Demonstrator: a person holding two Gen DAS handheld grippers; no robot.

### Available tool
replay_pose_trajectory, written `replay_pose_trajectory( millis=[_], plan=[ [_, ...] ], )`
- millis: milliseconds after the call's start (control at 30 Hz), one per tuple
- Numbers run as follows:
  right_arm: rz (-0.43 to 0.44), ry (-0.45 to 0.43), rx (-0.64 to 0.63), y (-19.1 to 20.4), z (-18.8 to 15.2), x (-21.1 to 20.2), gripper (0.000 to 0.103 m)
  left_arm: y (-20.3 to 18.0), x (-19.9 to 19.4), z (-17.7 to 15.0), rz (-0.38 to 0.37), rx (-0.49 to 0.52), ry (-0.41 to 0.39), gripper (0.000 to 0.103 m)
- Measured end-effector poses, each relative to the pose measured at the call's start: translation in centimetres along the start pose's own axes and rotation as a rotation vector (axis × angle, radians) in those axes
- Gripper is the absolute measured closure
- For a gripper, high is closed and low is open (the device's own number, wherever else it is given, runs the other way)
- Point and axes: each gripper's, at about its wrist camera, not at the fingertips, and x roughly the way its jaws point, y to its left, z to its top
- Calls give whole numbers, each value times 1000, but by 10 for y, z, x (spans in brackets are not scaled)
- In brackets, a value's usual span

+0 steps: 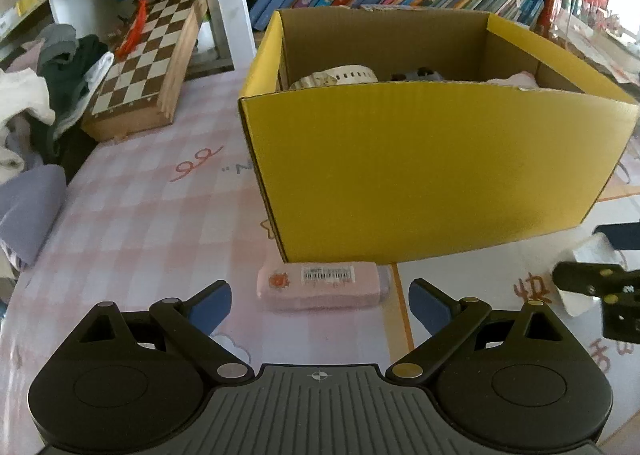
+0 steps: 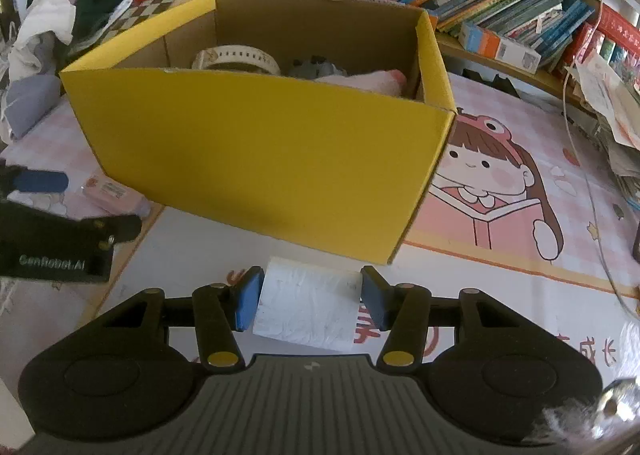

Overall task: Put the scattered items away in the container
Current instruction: 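Grasp the pink eraser with the left gripper while the right gripper grasps the white tissue pack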

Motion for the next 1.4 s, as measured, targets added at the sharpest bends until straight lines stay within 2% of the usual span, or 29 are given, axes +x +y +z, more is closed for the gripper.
replay_pose_trajectory(
  millis=[267, 633, 1200, 1400],
  plan=[
    [21, 11, -8, -5, -1, 4, 53, -3, 15, 5, 34, 9, 1, 7],
    [28, 30, -36, -3, 1, 10, 51, -2, 20, 8, 32, -18, -21, 7],
    [29, 32, -27, -2, 0, 10, 52, 5, 17, 4, -56, -51, -1, 24],
    [39, 27, -18, -2, -3, 4, 53, 6, 9, 0, -94, -55, 19, 25]
  ],
)
